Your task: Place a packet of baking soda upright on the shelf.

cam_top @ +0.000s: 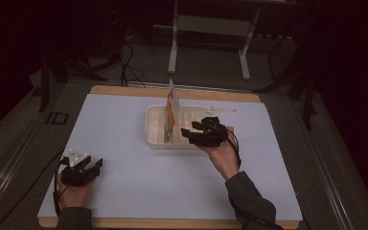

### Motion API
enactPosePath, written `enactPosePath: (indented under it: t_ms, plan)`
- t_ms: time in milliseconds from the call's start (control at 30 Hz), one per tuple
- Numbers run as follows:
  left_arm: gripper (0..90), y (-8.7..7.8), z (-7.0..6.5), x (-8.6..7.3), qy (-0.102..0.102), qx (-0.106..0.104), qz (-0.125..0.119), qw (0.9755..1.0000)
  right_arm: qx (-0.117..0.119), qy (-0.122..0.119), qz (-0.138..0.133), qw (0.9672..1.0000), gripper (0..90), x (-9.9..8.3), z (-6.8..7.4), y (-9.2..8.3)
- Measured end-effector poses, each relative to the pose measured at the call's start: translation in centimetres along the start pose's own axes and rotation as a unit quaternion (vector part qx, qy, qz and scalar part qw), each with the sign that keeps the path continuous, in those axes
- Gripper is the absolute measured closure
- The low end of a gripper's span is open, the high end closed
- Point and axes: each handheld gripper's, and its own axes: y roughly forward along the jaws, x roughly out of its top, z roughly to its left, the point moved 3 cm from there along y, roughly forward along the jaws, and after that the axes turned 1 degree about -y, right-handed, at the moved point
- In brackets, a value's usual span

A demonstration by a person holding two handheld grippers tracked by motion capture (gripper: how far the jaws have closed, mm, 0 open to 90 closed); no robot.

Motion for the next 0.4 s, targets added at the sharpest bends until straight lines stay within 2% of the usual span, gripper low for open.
enactPosePath:
  t_ms: [167, 300, 400]
  plan:
    - [52.0, 0.0, -0.1, 0.0, 0.001, 0.0, 0.001, 1.0, -0.019, -0.001, 0.017, 0.9997, 43.8, -2.5, -0.8, 0.4]
    - [52.0, 0.0, 0.0, 0.0, 0.002, 0.0, 0.003, 1.0, -0.02, 0.023, 0.021, 0.9993, 42.5, -4.3, -1.7, 0.6]
    - [52.0, 0.0, 0.0, 0.0, 0.0, 0.0, 0.001, 1.0, -0.025, 0.028, 0.021, 0.9991, 40.8, -5.5, -2.1, 0.4]
